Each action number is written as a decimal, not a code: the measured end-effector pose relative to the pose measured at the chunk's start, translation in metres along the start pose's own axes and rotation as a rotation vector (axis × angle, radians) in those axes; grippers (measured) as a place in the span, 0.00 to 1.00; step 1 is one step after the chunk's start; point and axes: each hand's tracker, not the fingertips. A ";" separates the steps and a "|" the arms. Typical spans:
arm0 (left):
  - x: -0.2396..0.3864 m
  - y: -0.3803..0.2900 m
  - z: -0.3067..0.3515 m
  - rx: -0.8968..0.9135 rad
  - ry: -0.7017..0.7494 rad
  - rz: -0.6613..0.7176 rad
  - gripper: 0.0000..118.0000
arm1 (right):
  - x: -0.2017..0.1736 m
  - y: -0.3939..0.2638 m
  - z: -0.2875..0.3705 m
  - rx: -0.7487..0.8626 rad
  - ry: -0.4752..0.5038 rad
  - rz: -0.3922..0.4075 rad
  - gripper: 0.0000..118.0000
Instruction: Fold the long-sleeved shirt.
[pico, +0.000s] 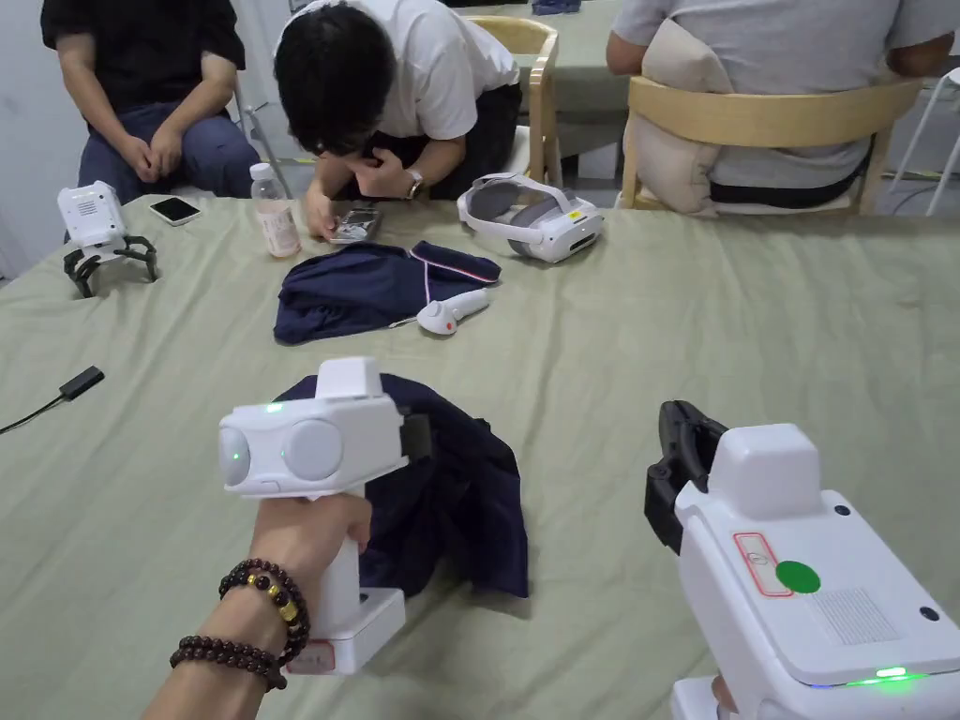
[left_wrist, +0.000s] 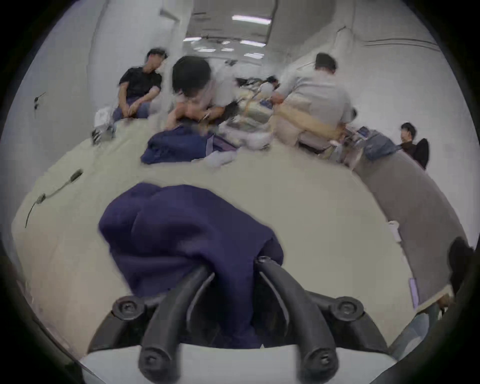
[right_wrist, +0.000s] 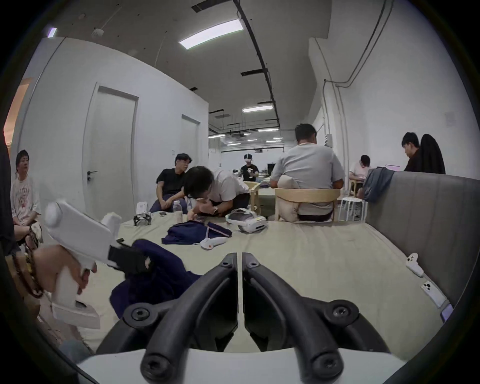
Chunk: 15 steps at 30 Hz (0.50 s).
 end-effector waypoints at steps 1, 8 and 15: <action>0.031 0.009 -0.002 0.017 -0.063 -0.030 0.18 | 0.011 0.003 0.005 0.008 -0.022 -0.004 0.02; 0.212 -0.003 -0.024 -0.014 -0.421 -0.169 0.18 | 0.089 0.011 0.059 0.049 -0.217 0.003 0.02; 0.351 -0.111 -0.091 -0.265 -0.640 -0.175 0.18 | 0.157 0.003 0.115 0.002 -0.417 -0.012 0.02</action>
